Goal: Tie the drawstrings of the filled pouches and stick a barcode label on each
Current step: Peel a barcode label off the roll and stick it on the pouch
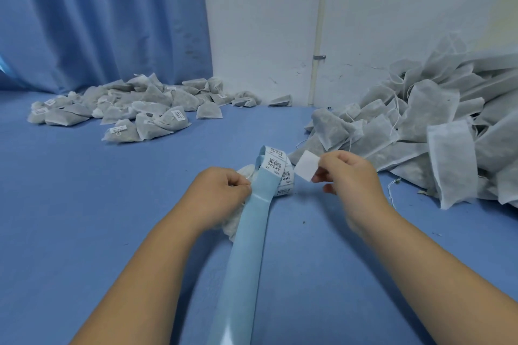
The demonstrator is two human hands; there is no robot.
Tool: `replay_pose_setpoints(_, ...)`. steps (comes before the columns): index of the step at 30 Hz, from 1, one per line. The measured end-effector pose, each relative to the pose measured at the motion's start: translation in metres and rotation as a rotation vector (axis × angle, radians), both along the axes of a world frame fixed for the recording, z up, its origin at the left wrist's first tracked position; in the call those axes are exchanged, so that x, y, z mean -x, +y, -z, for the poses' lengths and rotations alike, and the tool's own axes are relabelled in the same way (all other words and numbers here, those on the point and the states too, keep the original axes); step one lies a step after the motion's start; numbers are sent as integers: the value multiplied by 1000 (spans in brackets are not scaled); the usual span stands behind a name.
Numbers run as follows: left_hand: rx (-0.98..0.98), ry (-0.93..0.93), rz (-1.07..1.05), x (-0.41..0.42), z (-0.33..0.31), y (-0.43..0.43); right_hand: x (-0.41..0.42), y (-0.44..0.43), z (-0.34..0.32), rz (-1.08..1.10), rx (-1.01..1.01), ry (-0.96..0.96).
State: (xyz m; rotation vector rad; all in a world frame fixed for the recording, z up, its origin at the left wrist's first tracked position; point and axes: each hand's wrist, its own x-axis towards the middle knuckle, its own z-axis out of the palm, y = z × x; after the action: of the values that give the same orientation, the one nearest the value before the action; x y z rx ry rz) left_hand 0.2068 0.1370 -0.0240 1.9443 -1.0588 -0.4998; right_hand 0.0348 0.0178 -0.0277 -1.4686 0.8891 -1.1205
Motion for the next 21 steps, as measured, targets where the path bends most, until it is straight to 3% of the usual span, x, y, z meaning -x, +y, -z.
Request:
replay_pose_setpoints(4,46,95,-102,-7,-6,5,5,-5,0,-61,-56,-36)
replay_pose_setpoints(10,236,122,-307,-16,-16,12,-4,10,-1,-120,62,29)
replay_pose_setpoints(15,436,197,-251,-11,-23,17,2,19,-19,-122,163,18)
replay_pose_setpoints(21,686,250,-31,20,-40,14,51,34,-32,-184,232,-29)
